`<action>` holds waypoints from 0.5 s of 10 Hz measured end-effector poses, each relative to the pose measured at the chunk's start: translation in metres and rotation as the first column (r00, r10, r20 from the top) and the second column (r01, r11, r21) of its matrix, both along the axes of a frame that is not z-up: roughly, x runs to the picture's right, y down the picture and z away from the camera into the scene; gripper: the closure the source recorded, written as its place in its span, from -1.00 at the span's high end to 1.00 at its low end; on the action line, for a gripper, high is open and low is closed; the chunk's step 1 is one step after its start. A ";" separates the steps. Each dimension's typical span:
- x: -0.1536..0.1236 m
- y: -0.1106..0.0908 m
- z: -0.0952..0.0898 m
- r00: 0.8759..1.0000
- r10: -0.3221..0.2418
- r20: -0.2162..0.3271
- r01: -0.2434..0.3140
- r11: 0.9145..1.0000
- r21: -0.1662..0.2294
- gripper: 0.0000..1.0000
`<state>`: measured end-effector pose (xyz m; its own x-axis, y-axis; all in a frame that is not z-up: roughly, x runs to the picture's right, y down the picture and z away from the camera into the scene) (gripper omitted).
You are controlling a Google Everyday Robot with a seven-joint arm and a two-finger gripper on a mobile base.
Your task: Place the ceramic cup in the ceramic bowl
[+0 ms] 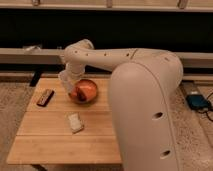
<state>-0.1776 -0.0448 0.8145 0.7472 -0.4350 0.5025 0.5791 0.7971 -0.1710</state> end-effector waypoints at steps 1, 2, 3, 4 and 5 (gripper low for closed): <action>0.011 -0.003 0.005 1.000 0.019 -0.018 -0.019 1.000 -0.003 -1.00; 0.023 -0.005 0.009 0.999 0.036 -0.033 -0.036 0.999 -0.006 -1.00; 0.034 -0.005 0.012 0.997 0.054 -0.051 -0.054 0.998 -0.009 -1.00; 0.040 -0.005 0.016 0.995 0.070 -0.067 -0.071 0.997 -0.012 -1.00; 0.044 -0.004 0.021 0.993 0.080 -0.083 -0.082 0.997 -0.014 -1.00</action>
<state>-0.1333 -0.0491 0.8352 0.8186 -0.3634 0.4448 0.4963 0.8374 -0.2292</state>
